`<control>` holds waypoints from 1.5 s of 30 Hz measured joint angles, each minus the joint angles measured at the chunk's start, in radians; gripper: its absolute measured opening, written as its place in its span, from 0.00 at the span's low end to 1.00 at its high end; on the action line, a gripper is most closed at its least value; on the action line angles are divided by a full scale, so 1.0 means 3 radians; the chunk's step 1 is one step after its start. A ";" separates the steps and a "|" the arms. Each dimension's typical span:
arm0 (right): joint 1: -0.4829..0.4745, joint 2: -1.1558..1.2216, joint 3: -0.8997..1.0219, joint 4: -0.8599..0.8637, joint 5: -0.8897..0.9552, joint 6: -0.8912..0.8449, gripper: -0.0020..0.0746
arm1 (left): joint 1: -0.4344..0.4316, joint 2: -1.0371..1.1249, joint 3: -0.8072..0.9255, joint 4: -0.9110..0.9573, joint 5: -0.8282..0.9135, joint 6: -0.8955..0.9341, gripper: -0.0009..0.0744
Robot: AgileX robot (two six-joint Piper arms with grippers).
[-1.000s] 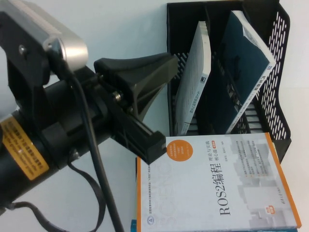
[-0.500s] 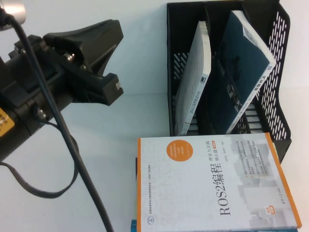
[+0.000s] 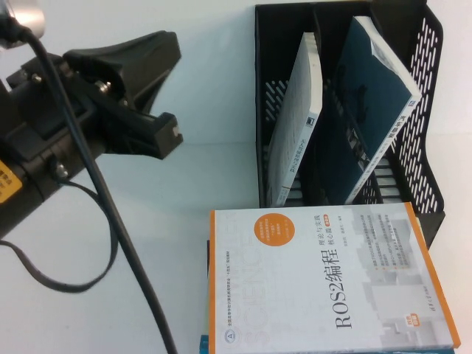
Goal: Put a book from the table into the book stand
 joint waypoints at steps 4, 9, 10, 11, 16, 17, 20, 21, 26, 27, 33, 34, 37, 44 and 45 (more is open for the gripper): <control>0.0000 0.0000 0.0000 0.0000 0.0000 0.0000 0.04 | 0.0372 -0.0048 0.0000 0.0068 0.0079 0.0000 0.01; 0.0000 0.0000 0.0000 0.0005 0.0000 0.0000 0.04 | 0.0950 -0.0261 0.0000 0.0153 0.0294 0.0000 0.01; 0.0000 0.0000 0.0000 0.0005 0.0000 0.0000 0.04 | 0.1047 -0.0332 0.0000 0.0158 0.0382 0.0000 0.01; 0.0000 0.0000 0.0000 0.0005 0.0000 0.0000 0.04 | 0.1119 -0.0411 0.0000 0.0158 0.0450 0.0000 0.01; 0.0000 0.0000 0.0000 0.0005 0.0000 -0.0005 0.04 | 0.1539 -0.0932 0.0231 0.0175 0.0563 0.0000 0.01; 0.0000 0.0000 0.0000 0.0005 0.0000 -0.0005 0.04 | 0.1629 -0.1040 0.0286 0.0177 0.0572 0.0000 0.01; 0.0000 0.0000 0.0000 0.0005 0.0000 -0.0005 0.04 | 0.1817 -0.1455 0.0511 0.0183 0.0557 0.0000 0.01; 0.0000 0.0000 0.0000 0.0005 0.0000 -0.0005 0.04 | 0.1852 -0.1592 0.0611 0.0183 0.0551 0.0000 0.01; 0.0000 0.0000 0.0000 0.0005 0.0000 -0.0005 0.04 | 0.1893 -0.2289 0.1373 0.0183 0.0613 0.0000 0.01; 0.0000 0.0000 0.0000 0.0005 0.0000 -0.0005 0.04 | 0.1893 -0.2416 0.1534 0.0183 0.0629 0.0000 0.01; 0.0000 0.0000 0.0000 0.0005 0.0000 -0.0005 0.04 | 0.1893 -0.3250 0.2678 0.0183 0.0658 0.0008 0.01; 0.0000 0.0000 0.0000 0.0005 0.0000 -0.0005 0.04 | 0.1893 -0.3294 0.2808 0.0183 0.0694 0.0008 0.01; 0.0000 0.0000 0.0000 0.0008 -0.0008 -0.0005 0.04 | 0.1901 -0.3324 0.2894 0.0183 0.1050 0.0008 0.01; 0.0000 0.0000 0.0000 0.0008 -0.0008 -0.0005 0.04 | 0.1901 -0.3331 0.2888 0.0177 0.1882 0.0009 0.01; 0.0000 0.0000 0.0000 0.0008 -0.0008 -0.0005 0.04 | 0.1901 -0.3331 0.2888 0.0177 0.1882 0.0009 0.01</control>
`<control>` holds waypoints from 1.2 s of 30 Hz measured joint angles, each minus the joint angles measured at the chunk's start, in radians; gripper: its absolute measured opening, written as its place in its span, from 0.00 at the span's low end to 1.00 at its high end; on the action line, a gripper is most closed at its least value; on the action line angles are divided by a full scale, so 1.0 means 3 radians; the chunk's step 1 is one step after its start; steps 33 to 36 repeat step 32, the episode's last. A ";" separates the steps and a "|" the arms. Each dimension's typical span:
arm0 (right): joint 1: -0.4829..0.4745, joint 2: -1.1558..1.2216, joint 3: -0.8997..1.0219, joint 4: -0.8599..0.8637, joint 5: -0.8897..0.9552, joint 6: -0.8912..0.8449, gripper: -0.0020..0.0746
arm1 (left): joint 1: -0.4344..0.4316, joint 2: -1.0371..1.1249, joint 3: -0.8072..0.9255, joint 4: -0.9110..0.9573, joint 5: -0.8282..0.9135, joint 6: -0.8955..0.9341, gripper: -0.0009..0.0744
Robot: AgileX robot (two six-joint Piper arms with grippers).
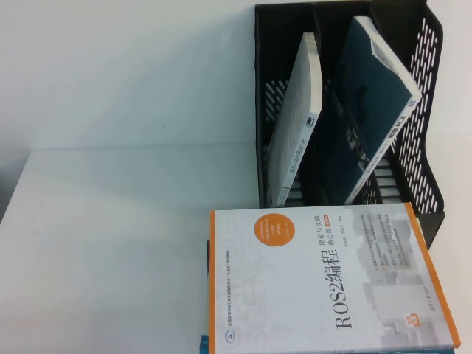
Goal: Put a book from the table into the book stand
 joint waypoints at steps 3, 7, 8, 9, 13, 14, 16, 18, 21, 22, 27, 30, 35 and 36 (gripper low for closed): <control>0.0000 0.0000 0.0000 0.0000 0.0000 0.0000 0.04 | 0.0000 0.0000 0.0000 0.0006 0.0000 0.0000 0.01; 0.0000 0.0000 0.0000 0.0000 0.0000 0.0000 0.04 | 0.0000 0.0000 0.0000 -0.0022 0.0000 0.0000 0.01; 0.0000 0.0000 0.0000 0.0005 0.0000 0.0000 0.04 | 0.0000 0.0000 0.0000 -0.0076 0.0008 0.0000 0.01; 0.0000 0.0000 0.0000 0.0005 0.0000 0.0000 0.04 | 0.0000 0.0000 -0.0007 -0.0144 0.0013 0.0000 0.01; 0.0000 0.0000 0.0000 0.0005 0.0000 0.0000 0.04 | 0.0000 0.0000 -0.0012 -0.0509 0.0013 0.0062 0.01; 0.0000 0.0000 0.0000 0.0005 0.0000 0.0000 0.04 | 0.0000 0.0000 -0.0012 -0.0554 0.0013 0.0120 0.01; 0.0000 0.0000 0.0000 0.0005 0.0000 0.0000 0.04 | 0.0000 0.0000 -0.0012 -0.0636 0.0021 0.0293 0.01; 0.0000 0.0000 0.0000 0.0005 0.0000 0.0000 0.04 | 0.0000 0.0000 -0.0012 -0.0731 0.0021 0.0514 0.01; 0.0000 0.0000 0.0000 0.0005 0.0000 0.0000 0.04 | 0.0000 0.0000 -0.0012 -0.0865 0.0021 0.0772 0.01; 0.0000 0.0000 0.0000 0.0005 0.0000 0.0000 0.04 | 0.0000 0.0000 -0.0012 -0.0880 0.0021 0.0828 0.01; 0.0000 0.0000 0.0000 0.0005 0.0000 -0.0002 0.04 | 0.0000 0.0000 -0.0012 -0.0903 0.0021 0.0962 0.01; 0.0000 0.0000 0.0000 0.0005 0.0000 -0.0002 0.04 | 0.0000 0.0000 -0.0012 -0.0911 0.0021 0.0999 0.01; 0.0000 0.0000 0.0000 0.0005 0.0000 -0.0002 0.04 | 0.0000 0.0000 -0.0012 -0.0911 0.0021 0.1021 0.01; 0.0000 0.0000 0.0000 0.0005 0.0000 -0.0002 0.04 | 0.0000 0.0000 -0.0012 -0.0911 0.0021 0.1021 0.01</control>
